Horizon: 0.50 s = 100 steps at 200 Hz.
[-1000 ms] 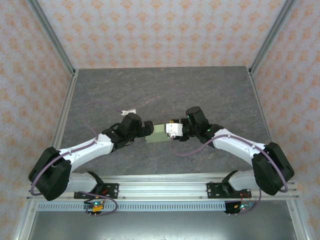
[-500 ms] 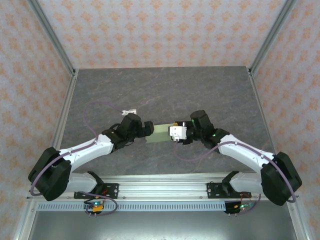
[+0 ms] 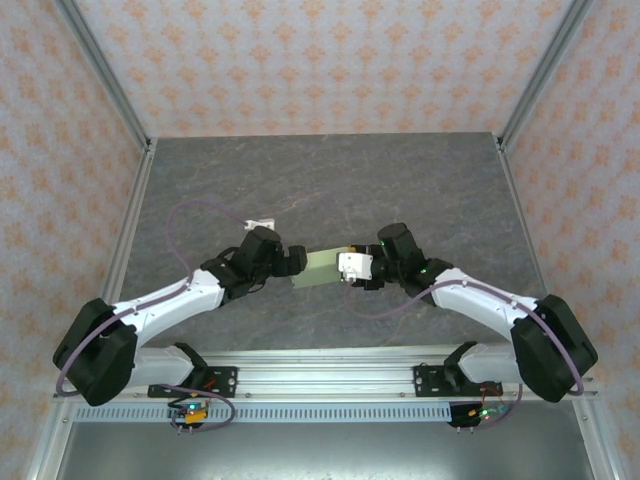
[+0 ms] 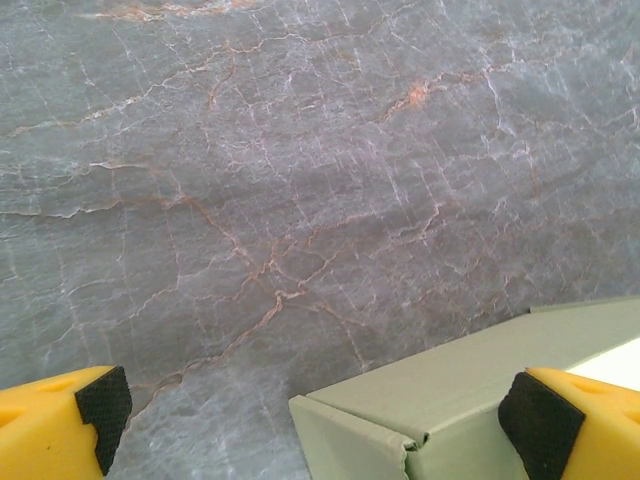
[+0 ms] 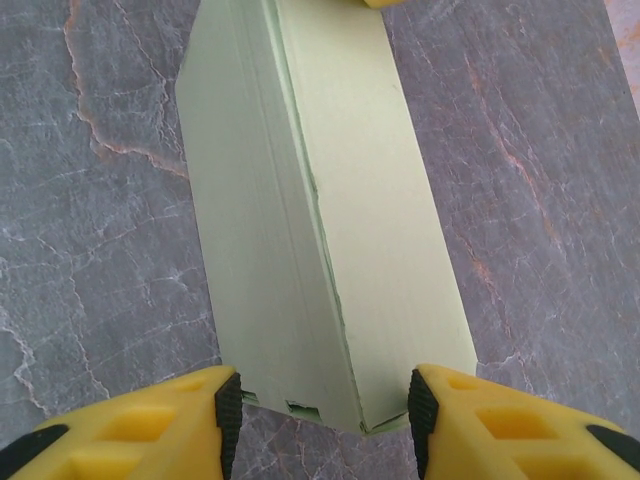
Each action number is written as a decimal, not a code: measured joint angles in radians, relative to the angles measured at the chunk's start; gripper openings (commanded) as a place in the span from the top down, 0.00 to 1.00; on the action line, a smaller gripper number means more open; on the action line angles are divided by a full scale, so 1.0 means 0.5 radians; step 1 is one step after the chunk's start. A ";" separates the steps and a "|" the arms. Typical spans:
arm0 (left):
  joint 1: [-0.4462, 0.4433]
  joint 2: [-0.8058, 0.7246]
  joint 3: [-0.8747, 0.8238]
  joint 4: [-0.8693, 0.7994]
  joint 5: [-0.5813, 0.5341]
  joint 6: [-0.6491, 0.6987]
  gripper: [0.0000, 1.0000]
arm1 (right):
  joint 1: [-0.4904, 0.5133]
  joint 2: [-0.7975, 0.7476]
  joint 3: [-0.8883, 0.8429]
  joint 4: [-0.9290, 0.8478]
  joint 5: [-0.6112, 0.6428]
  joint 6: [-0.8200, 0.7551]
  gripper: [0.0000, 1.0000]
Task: Fold the paper box
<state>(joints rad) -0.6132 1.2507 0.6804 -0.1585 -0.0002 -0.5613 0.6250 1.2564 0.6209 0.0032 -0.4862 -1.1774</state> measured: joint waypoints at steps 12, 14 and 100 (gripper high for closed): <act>0.000 -0.030 0.043 -0.092 0.000 0.037 0.00 | -0.001 -0.018 -0.001 -0.023 0.001 0.008 0.50; 0.000 -0.034 0.047 -0.102 -0.001 0.042 0.00 | -0.001 -0.020 0.000 -0.027 0.001 0.008 0.50; 0.000 -0.159 -0.032 -0.253 0.075 0.067 0.00 | -0.001 -0.027 0.001 -0.068 -0.007 0.014 0.50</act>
<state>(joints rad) -0.6132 1.1709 0.6643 -0.2848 0.0372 -0.5278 0.6247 1.2427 0.6212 -0.0307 -0.4896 -1.1706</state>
